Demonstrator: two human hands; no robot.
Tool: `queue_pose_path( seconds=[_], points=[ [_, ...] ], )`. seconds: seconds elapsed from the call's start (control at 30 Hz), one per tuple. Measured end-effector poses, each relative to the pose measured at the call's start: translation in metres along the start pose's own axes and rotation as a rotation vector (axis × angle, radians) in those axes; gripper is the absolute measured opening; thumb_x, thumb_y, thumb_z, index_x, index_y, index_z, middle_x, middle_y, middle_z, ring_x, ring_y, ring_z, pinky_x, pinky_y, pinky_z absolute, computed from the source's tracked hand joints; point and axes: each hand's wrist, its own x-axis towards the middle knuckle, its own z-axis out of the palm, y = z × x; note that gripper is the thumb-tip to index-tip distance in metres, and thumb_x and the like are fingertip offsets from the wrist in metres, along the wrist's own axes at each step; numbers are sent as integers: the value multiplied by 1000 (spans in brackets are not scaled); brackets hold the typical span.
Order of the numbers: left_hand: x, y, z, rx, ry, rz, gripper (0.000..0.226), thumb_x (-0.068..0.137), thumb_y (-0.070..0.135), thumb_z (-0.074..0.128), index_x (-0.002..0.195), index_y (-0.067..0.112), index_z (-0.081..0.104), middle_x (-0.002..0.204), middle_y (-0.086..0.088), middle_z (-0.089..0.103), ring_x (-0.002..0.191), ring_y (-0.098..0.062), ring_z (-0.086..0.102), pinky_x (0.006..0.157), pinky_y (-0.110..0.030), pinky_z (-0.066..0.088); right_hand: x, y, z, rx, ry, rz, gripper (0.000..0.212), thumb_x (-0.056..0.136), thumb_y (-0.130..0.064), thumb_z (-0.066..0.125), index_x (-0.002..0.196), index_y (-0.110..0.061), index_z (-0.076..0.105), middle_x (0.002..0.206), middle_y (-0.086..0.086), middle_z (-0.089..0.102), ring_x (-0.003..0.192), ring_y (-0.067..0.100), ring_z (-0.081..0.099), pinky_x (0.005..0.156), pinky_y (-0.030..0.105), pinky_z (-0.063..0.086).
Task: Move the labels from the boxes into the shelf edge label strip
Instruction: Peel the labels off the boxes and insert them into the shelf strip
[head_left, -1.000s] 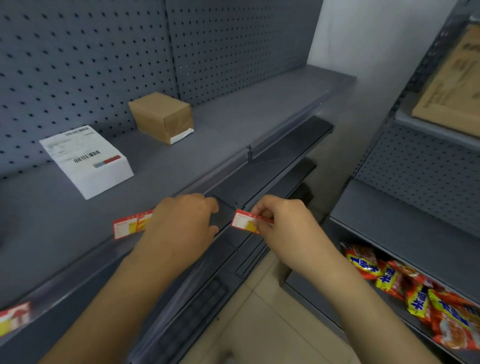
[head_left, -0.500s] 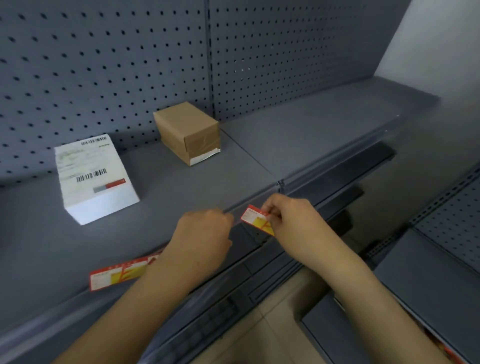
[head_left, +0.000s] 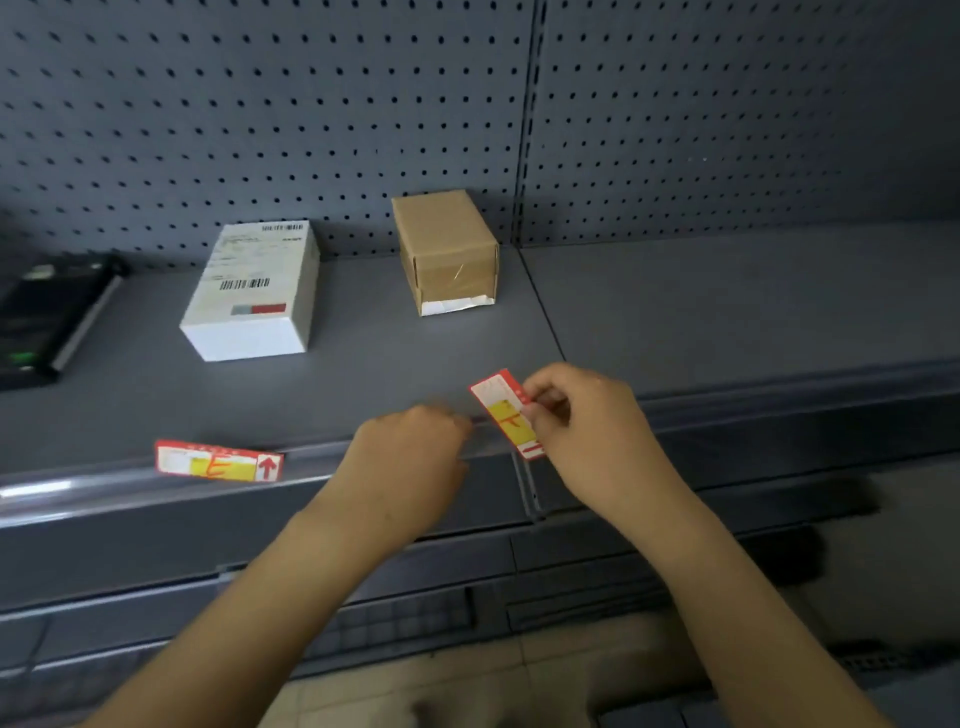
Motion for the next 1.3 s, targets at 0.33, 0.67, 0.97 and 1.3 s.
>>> queue_pose_path(
  seconds=[0.33,0.67,0.97,1.3],
  points=[
    [-3,9,4,-119,-49,-64,30,84,17,58,113,19,60,122,-2,59,110,-25,57,90,-38,49,16,13,6,167,21,-201,9,86,-7,66,93,-12,66,83,-6,64,70,-5,58,66,3,46],
    [-8,8,0,-230,-48,-95,25,84,17,60,108,21,63,121,2,59,107,-21,58,91,-38,49,26,21,12,70,5,-364,11,85,-8,66,96,-10,67,91,4,71,79,12,65,67,26,57],
    [-20,-2,-21,-128,65,-264,29,87,28,59,116,32,59,123,5,61,102,-19,62,86,-33,50,23,20,18,-235,-179,-378,39,88,-17,62,126,-21,56,120,3,61,112,21,51,91,35,45],
    [-5,1,-27,-151,166,-213,44,88,27,61,129,30,47,123,3,60,103,-20,62,84,-36,54,4,16,18,-211,-12,-323,16,82,-16,70,98,-15,66,100,2,62,97,18,54,73,30,48]
  ],
)
